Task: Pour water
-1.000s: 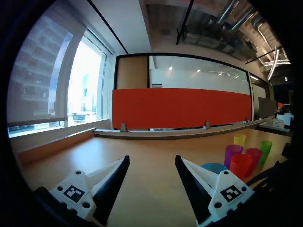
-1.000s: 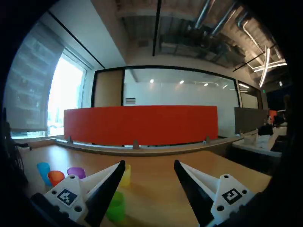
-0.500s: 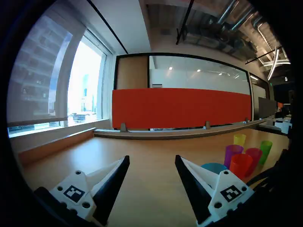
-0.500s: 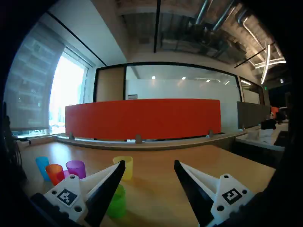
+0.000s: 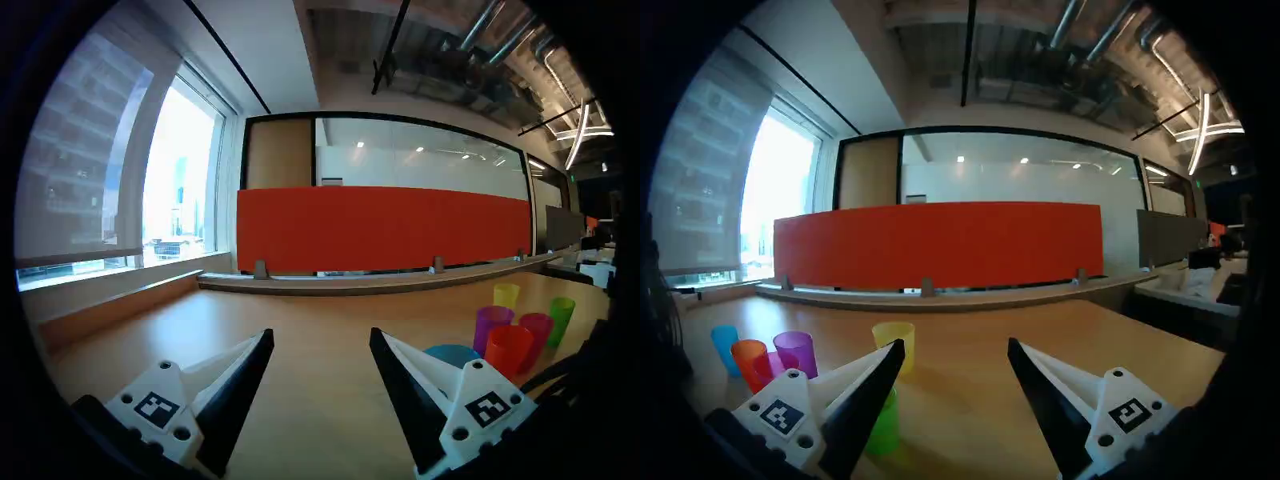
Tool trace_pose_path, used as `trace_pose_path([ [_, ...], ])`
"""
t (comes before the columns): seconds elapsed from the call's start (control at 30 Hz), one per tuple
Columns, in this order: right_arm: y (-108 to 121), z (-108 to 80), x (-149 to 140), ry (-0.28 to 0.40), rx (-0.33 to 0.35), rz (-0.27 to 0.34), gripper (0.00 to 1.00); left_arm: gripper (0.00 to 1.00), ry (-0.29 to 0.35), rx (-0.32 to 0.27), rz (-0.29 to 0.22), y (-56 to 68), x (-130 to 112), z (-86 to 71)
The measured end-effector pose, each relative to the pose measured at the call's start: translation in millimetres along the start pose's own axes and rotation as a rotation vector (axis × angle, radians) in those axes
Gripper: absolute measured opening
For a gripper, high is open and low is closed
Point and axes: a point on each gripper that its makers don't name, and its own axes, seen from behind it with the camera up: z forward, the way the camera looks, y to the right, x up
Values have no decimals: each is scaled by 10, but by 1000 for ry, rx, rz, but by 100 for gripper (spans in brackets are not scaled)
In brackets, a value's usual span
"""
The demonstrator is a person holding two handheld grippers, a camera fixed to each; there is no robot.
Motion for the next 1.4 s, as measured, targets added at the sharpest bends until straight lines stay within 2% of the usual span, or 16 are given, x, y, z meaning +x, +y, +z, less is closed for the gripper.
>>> trace_pose_path([
  [0.2, -41, 8, -32, -14, 0, -28, 100, 88, 0, 0, 0, 2, -4, -1],
  [1.4, -58, -21, -34, -16, 2, -26, 100, 88, 0, 0, -1, 3, -3, 7],
])
